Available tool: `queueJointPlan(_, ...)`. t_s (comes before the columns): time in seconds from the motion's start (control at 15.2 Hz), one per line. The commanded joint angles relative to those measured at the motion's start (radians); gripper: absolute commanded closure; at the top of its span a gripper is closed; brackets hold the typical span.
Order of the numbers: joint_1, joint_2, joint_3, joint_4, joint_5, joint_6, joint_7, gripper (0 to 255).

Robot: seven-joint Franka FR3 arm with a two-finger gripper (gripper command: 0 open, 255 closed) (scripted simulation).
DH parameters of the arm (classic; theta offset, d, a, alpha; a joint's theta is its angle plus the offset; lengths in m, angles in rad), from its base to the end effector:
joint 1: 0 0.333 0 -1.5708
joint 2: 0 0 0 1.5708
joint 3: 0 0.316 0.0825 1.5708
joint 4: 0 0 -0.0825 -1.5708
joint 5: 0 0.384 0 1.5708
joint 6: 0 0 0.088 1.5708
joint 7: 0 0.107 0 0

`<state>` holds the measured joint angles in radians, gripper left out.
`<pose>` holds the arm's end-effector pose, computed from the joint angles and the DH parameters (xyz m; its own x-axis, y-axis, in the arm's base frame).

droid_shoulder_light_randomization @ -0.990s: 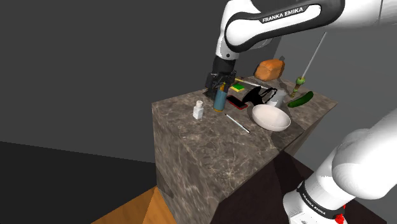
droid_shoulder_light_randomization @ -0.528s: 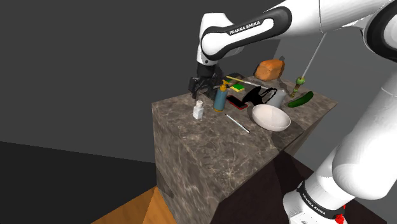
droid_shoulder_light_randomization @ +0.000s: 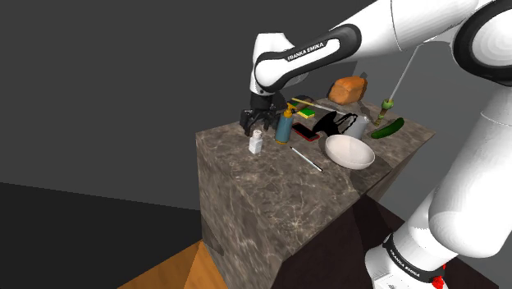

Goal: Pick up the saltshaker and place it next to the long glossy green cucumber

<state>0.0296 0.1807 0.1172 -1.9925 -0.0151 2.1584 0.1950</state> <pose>0.5815 0.0834 0.3718 0.9990 -0.0414 -0.0149 -0.0415 -0.9991 -0.0058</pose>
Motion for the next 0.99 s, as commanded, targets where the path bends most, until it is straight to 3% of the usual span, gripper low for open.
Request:
queueJointPlan(0.0, 0.001, 0.005, 0.0, -0.005, -0.001, 0.01, 0.001, 0)
queueJointPlan(0.4, 0.001, 0.005, 0.0, -0.005, -0.001, 0.01, 0.001, 0)
queueJointPlan(0.46, 0.001, 0.005, 0.0, -0.005, -0.001, 0.01, 0.001, 255)
queueJointPlan(0.92, 0.001, 0.005, 0.0, -0.005, -0.001, 0.01, 0.001, 255)
